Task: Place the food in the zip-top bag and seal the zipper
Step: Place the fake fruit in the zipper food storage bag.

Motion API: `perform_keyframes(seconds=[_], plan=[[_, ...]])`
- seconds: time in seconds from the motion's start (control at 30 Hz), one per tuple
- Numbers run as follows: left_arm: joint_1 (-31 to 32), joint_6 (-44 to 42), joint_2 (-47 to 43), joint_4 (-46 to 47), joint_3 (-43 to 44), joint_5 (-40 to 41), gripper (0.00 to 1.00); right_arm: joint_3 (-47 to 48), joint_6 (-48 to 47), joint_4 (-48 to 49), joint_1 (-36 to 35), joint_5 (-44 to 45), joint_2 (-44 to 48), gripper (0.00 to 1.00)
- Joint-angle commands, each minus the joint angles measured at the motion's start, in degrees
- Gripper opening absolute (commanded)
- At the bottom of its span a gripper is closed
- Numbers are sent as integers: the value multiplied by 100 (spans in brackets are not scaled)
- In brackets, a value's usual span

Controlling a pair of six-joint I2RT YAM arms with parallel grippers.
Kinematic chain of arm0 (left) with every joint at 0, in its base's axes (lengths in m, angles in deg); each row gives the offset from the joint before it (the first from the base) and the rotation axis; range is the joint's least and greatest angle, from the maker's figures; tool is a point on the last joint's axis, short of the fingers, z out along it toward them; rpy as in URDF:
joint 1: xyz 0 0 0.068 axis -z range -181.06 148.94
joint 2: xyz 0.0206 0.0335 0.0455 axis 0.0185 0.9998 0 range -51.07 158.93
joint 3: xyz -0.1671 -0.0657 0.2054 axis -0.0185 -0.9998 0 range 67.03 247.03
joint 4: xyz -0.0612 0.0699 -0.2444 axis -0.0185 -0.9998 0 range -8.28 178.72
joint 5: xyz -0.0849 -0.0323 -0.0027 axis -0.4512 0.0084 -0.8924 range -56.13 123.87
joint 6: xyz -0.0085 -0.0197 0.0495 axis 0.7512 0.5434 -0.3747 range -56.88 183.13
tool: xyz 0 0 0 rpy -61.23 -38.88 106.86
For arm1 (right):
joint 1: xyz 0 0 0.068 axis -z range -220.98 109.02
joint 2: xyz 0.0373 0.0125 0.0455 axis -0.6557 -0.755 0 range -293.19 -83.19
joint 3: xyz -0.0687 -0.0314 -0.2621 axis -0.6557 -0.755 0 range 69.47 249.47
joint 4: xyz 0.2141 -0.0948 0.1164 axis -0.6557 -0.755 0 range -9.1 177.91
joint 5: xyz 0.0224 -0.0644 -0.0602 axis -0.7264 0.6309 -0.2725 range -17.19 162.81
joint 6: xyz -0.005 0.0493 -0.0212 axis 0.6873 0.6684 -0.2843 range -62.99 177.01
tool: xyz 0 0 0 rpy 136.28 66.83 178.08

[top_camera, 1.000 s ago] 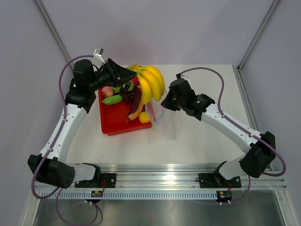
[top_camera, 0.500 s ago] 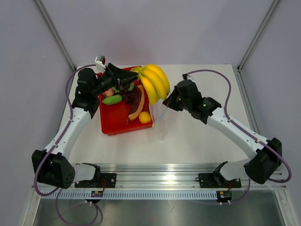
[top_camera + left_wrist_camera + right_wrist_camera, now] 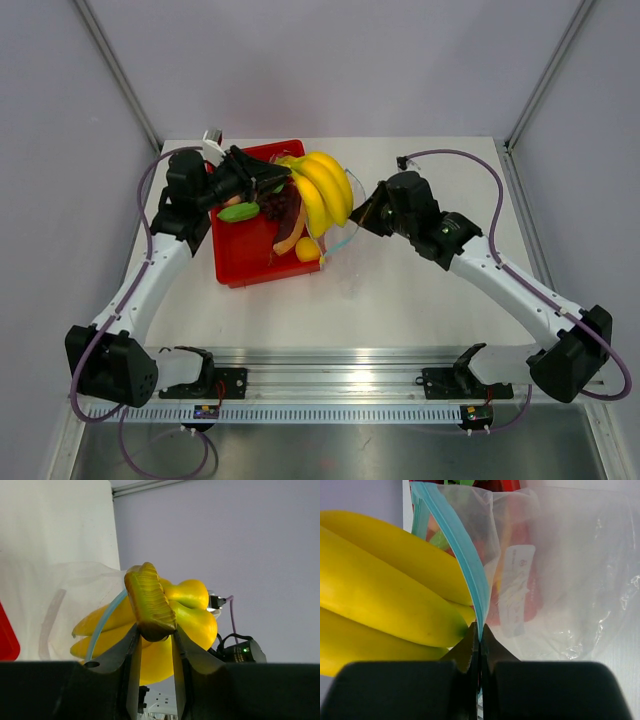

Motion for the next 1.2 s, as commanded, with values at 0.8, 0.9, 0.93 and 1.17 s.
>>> perform_keyframes(seconds=[0.8, 0.9, 0.93, 1.17], plan=[[642, -1231, 170, -1189, 236, 909, 0, 762, -434, 623, 58, -365, -589, 0], [783, -1327, 267, -1277, 359, 1102, 0, 1017, -504, 658, 49, -698, -695, 0], [836, -1389, 311, -1364, 421, 1181, 0, 1070, -495, 684, 49, -830, -695, 0], [1134, -1521, 952, -1515, 948, 1375, 0, 1088, -557, 562, 58, -1042, -493, 0]])
